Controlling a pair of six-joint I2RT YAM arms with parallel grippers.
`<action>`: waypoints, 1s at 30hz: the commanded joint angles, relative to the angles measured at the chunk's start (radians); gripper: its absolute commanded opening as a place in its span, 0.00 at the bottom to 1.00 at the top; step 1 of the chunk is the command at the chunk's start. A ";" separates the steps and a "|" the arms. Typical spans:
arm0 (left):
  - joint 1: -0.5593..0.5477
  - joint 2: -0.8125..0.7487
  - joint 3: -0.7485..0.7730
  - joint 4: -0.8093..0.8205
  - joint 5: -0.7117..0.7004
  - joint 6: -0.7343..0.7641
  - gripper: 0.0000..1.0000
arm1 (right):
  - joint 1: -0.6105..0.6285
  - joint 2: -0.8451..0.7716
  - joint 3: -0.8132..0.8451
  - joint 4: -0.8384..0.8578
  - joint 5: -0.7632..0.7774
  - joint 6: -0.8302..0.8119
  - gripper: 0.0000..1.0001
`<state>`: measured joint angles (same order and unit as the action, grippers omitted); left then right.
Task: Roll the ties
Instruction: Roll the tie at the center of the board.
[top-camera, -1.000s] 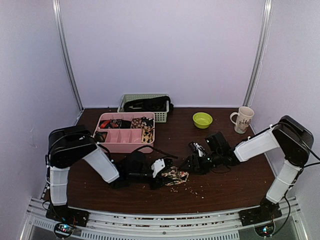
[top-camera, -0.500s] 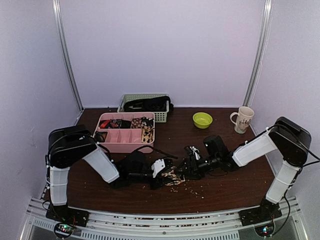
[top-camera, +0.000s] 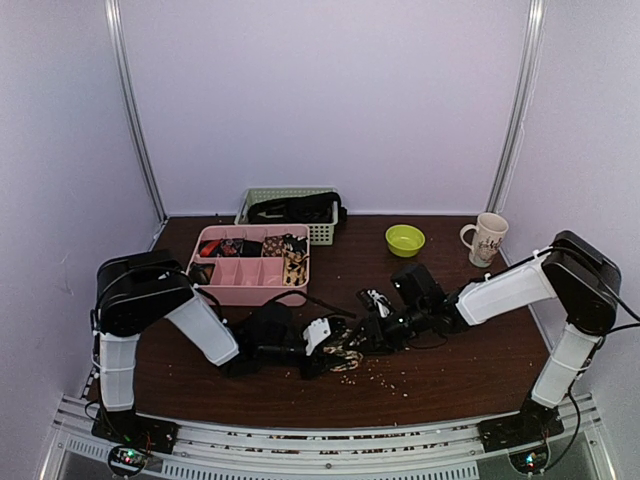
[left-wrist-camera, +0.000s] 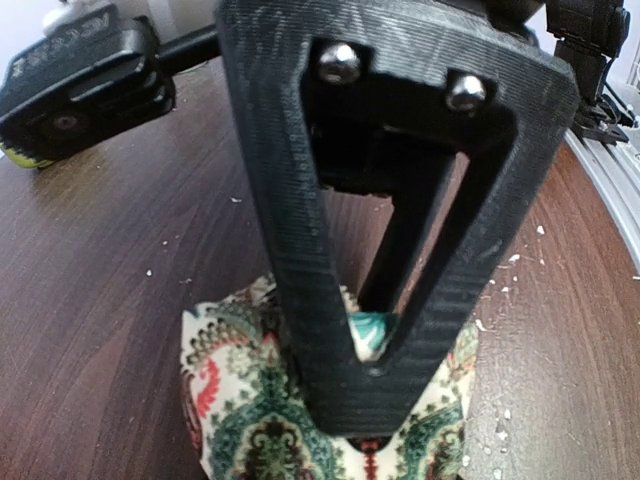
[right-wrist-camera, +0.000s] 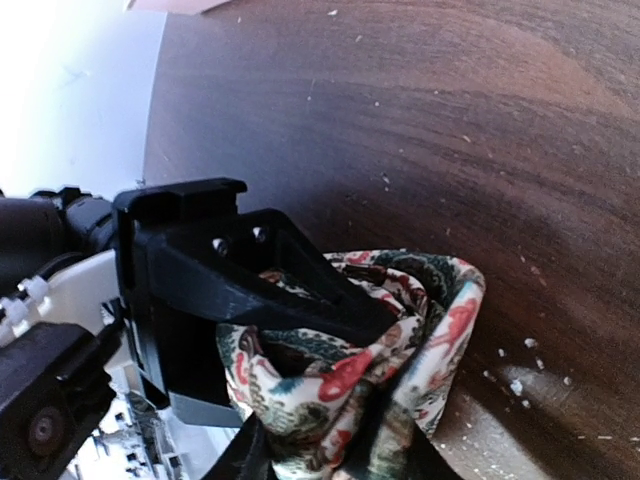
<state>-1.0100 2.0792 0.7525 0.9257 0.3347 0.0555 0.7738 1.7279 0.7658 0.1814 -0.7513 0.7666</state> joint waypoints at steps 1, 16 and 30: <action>-0.002 0.034 -0.018 -0.171 -0.018 0.016 0.38 | 0.006 0.001 0.020 -0.104 0.071 -0.050 0.20; -0.001 -0.158 -0.161 -0.012 -0.128 0.032 0.98 | -0.011 -0.029 -0.068 0.050 0.052 -0.022 0.00; -0.061 0.000 0.003 0.083 -0.186 0.010 0.97 | 0.000 -0.036 -0.077 0.155 -0.009 0.024 0.00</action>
<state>-1.0424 2.0407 0.6907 0.9352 0.1905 0.0647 0.7681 1.7054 0.6971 0.3031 -0.7444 0.7773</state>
